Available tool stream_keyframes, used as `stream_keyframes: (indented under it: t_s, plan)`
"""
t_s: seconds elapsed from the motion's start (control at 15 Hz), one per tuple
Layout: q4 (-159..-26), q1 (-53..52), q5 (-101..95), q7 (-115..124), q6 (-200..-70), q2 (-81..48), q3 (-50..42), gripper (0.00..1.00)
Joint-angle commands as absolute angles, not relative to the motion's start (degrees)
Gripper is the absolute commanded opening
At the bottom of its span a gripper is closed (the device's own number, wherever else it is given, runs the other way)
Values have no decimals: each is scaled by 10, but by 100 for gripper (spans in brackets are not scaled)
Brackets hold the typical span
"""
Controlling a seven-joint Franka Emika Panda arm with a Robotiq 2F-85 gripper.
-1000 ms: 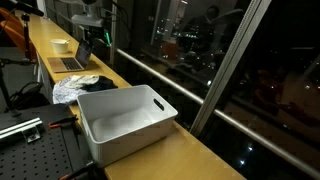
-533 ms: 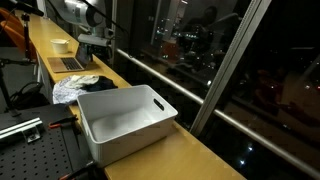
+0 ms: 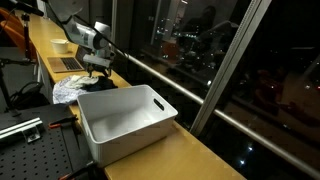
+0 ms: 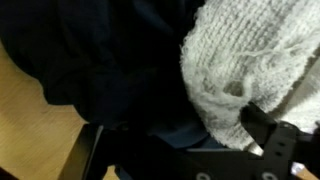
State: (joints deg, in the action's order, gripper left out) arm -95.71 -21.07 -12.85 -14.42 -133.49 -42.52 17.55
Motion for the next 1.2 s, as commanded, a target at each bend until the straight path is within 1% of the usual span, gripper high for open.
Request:
stream_keyframes:
  t_s: [0.0,0.27,0.33,0.4,0.47,0.67,0.8,1.0,1.07,1.13]
  plan:
    - [-892,-217,-111,-169,-1297,-488,177,100]
    - [-852,-222,-106,-169,-1275,-531,176,100]
    - [-846,-222,-102,-165,-1270,-535,176,75]
    - [-841,-222,-99,-159,-1266,-537,175,74]
    - [-841,-222,-95,-157,-1262,-534,176,68]
    - [-857,-222,-84,-145,-1258,-508,178,43]
    - [-880,-220,-73,-136,-1265,-484,182,30]
    - [-932,-213,-56,-116,-1274,-438,185,6]
    - [-954,-209,-49,-109,-1279,-417,186,2]
    - [-971,-207,-43,-101,-1280,-396,186,0]
